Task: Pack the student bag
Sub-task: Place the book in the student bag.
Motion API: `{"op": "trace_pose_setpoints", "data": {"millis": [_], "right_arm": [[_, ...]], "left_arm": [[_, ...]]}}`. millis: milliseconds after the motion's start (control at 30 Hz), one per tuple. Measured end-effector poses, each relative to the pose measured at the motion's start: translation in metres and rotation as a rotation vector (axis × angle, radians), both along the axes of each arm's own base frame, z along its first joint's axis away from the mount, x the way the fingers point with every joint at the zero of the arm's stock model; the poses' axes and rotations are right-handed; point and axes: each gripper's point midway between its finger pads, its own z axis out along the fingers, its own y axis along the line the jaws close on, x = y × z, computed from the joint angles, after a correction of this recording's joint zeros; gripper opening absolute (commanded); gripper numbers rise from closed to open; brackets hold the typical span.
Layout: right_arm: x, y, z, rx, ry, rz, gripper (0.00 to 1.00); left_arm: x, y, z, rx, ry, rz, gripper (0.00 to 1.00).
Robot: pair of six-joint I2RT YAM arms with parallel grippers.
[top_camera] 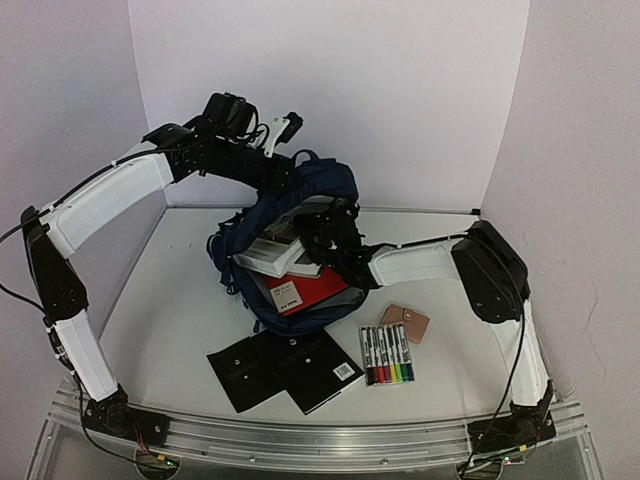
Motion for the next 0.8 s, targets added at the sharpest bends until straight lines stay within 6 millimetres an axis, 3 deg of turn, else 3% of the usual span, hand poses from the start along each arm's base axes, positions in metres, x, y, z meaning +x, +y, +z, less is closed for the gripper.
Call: {"op": "trace_pose_setpoints", "data": {"millis": [167, 333, 567, 800], "right_arm": [[-0.031, -0.048, 0.015, -0.088, -0.001, 0.018, 0.78], [-0.056, -0.077, 0.021, -0.115, -0.001, 0.047, 0.79], [-0.081, -0.067, -0.002, -0.163, 0.011, 0.201, 0.79], [-0.099, -0.045, 0.002, -0.198, -0.038, 0.385, 0.59]], "left_arm": [[0.022, 0.020, -0.001, -0.074, 0.042, 0.071, 0.00], [0.036, 0.035, 0.005, -0.129, 0.053, 0.117, 0.00], [0.040, 0.041, 0.004, -0.143, 0.072, 0.131, 0.00], [0.037, 0.039, 0.003, -0.145, 0.087, 0.109, 0.00]]}}
